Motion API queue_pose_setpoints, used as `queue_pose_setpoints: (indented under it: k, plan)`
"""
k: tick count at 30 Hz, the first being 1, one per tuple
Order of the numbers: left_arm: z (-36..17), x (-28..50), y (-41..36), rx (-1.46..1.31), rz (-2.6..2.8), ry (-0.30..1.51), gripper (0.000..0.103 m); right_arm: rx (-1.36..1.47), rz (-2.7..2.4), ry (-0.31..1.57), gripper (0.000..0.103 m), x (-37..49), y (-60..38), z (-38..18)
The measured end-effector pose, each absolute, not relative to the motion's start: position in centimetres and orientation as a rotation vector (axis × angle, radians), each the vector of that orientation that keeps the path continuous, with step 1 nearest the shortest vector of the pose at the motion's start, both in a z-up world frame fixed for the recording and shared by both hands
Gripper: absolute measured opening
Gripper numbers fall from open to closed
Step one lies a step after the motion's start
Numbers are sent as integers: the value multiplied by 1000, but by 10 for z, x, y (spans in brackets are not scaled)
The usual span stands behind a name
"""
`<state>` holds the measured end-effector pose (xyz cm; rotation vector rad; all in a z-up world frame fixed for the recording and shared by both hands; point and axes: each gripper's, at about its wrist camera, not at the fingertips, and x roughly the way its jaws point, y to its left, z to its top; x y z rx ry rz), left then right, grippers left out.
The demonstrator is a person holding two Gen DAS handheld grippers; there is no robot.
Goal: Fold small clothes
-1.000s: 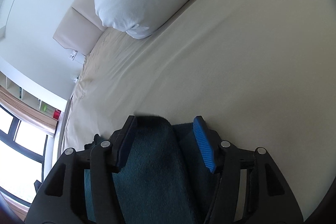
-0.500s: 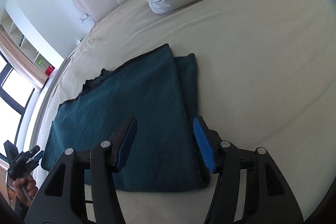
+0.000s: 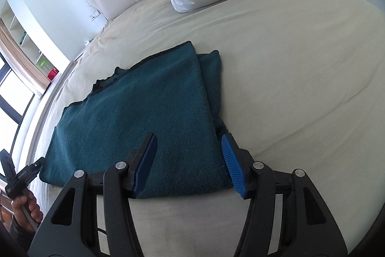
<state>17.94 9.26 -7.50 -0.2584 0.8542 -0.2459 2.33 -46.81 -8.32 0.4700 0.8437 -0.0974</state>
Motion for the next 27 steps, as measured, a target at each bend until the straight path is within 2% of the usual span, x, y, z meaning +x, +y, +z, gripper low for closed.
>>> queue_pose_setpoints:
  k: [2, 4, 8, 13, 15, 22, 27]
  plan:
    - [-76, 182, 92, -248, -243, 854, 22, 463, -99, 840, 55, 24, -468, -82]
    - [-73, 180, 91, -227, -232, 842, 17, 456, -104, 850, 55, 27, -467, -84]
    - [-65, 171, 87, -173, -190, 785, 17, 441, -118, 858, 55, 31, -466, -88]
    - [-75, 176, 80, -149, -216, 829, 17, 435, -114, 859, 55, 31, -465, -90]
    - [-76, 177, 80, -160, -212, 832, 22, 432, -120, 861, 55, 31, -465, -91]
    - [-81, 178, 80, -165, -238, 861, 22, 434, -117, 860, 55, 30, -466, -89]
    - [-83, 177, 82, -174, -239, 874, 13, 430, -112, 867, 55, 31, -463, -90]
